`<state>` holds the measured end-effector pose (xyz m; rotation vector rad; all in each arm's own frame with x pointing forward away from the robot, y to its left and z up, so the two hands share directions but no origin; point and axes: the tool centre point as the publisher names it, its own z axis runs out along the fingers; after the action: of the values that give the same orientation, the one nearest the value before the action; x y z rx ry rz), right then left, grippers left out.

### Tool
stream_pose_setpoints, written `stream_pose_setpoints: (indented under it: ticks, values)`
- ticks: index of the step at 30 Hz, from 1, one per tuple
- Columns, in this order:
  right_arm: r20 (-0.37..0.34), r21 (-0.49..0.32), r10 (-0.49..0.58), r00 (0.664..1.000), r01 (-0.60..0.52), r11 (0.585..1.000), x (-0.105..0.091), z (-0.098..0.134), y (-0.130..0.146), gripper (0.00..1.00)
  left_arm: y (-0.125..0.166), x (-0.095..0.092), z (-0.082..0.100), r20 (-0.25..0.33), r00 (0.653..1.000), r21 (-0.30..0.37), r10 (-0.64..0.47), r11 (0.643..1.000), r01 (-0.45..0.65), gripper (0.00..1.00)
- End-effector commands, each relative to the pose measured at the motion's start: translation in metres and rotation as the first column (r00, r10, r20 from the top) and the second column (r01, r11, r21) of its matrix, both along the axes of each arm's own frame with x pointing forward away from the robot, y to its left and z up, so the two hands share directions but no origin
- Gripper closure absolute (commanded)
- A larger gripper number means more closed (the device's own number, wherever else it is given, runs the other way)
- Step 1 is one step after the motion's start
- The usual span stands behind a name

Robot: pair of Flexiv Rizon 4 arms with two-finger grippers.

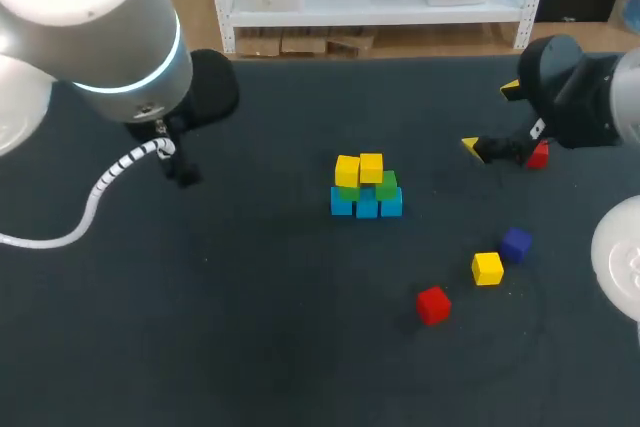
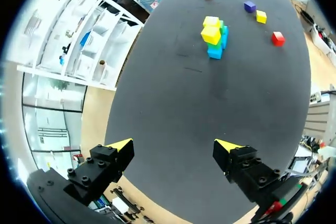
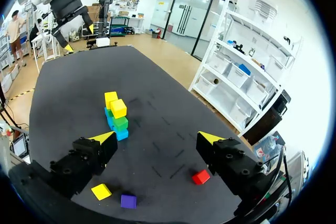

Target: Place the blue cubes, place green cubes on the blue cubes, place the yellow cubes on the green cubes, then place the red cubes on the yellow cubes, and place purple cube on the red cubes.

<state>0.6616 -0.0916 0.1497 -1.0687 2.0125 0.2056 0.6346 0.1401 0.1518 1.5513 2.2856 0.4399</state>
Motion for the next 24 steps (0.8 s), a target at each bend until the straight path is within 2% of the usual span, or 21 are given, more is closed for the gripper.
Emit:
stream_pose_setpoints:
  ticks: [1, 11, 13, 15, 24]
  values:
    - [0.002, -0.005, -0.005, 1.0, 0.005, 1.0, -0.001, 0.0, 0.001, 0.0, 0.009, 0.006, -0.004, -0.007, 1.0, -0.015, 0.025, 1.0, -0.025, 0.0]
    - [0.002, -0.005, -0.005, 1.0, 0.005, 1.0, -0.001, 0.0, 0.001, 0.0, 0.023, 0.016, -0.004, 0.02, 0.997, -0.065, 0.081, 0.995, -0.079, 0.0]
    - [0.002, -0.005, -0.005, 1.0, 0.005, 1.0, -0.001, 0.0, 0.001, 0.0, 0.023, 0.019, -0.003, 0.015, 0.997, -0.065, 0.076, 0.995, -0.075, 0.0]
    - [0.002, -0.005, -0.005, 1.0, 0.005, 1.0, -0.001, 0.0, 0.001, 0.0, 0.021, 0.022, -0.004, -0.019, 0.998, -0.043, 0.068, 0.997, -0.068, 0.0]
    - [0.002, -0.005, -0.005, 1.0, 0.005, 1.0, -0.001, 0.0, 0.001, 0.0, 0.021, 0.022, -0.004, -0.019, 0.998, -0.043, 0.068, 0.997, -0.068, 0.0]
